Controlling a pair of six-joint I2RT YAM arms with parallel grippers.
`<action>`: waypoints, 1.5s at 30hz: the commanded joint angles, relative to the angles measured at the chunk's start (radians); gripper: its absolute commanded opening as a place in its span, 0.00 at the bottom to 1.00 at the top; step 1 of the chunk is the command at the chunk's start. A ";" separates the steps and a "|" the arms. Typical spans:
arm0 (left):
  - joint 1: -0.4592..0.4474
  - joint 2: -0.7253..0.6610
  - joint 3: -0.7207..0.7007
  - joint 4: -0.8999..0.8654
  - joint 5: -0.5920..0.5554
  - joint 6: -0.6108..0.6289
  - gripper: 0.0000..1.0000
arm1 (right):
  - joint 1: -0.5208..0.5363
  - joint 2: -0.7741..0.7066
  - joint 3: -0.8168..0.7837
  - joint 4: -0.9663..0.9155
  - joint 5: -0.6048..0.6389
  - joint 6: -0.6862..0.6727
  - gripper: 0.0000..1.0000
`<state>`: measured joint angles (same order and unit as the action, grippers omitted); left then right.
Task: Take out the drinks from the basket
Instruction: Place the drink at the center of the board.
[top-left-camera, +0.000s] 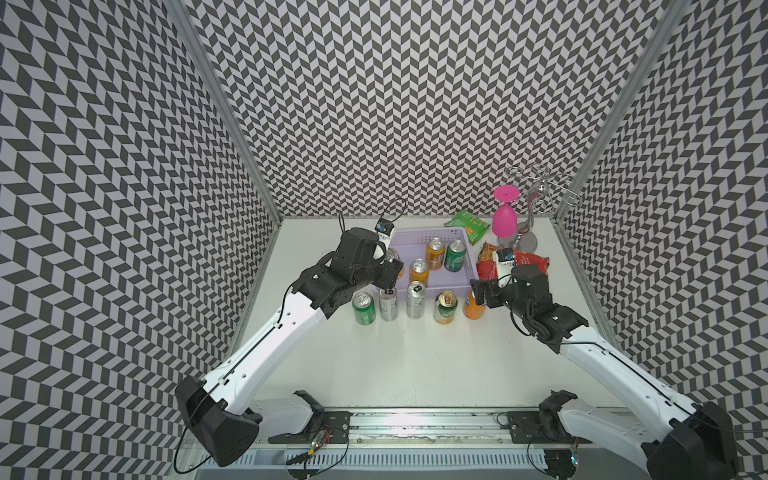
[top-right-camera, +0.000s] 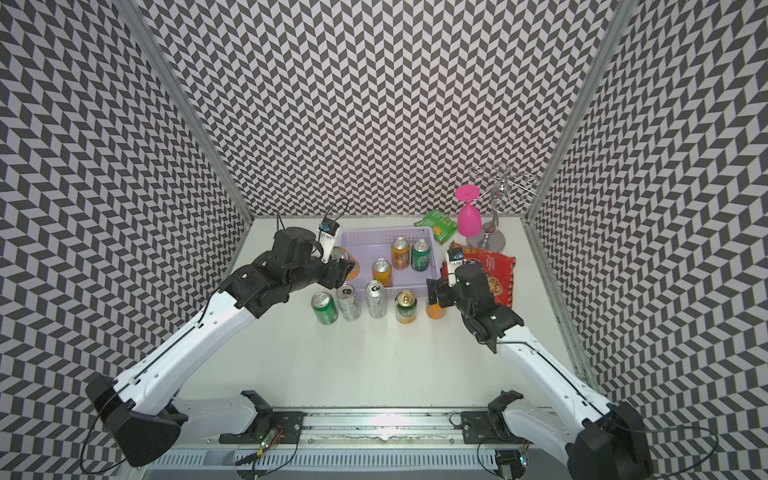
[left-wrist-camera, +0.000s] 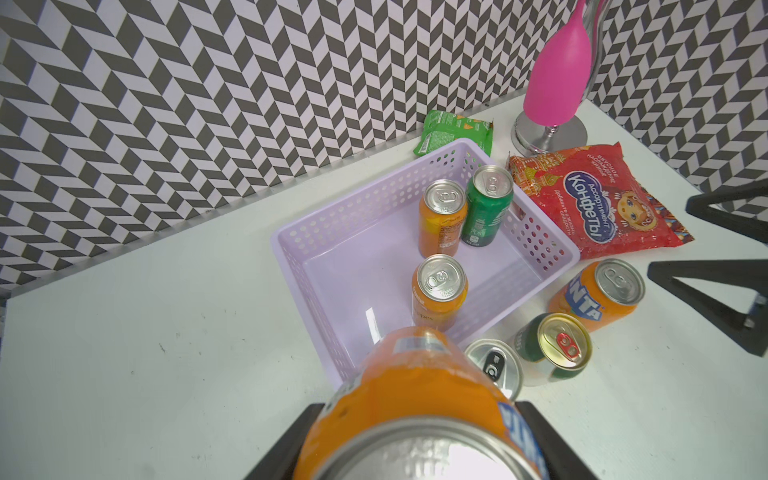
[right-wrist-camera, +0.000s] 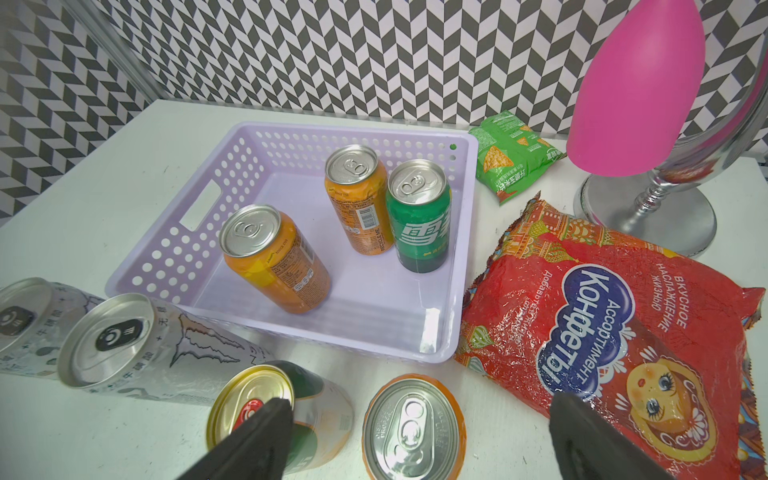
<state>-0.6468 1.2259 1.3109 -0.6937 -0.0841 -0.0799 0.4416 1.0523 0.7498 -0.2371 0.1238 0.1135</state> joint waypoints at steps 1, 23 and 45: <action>-0.043 -0.080 -0.016 0.007 -0.024 -0.047 0.56 | -0.007 -0.011 -0.001 0.055 0.005 -0.005 1.00; -0.243 -0.269 -0.385 0.011 -0.106 -0.332 0.56 | -0.007 -0.018 -0.001 0.051 0.017 -0.006 1.00; -0.268 -0.134 -0.608 0.207 -0.216 -0.453 0.59 | -0.007 -0.016 -0.003 0.053 0.023 -0.007 1.00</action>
<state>-0.9039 1.0828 0.6964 -0.5877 -0.2649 -0.5259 0.4400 1.0523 0.7498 -0.2367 0.1360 0.1135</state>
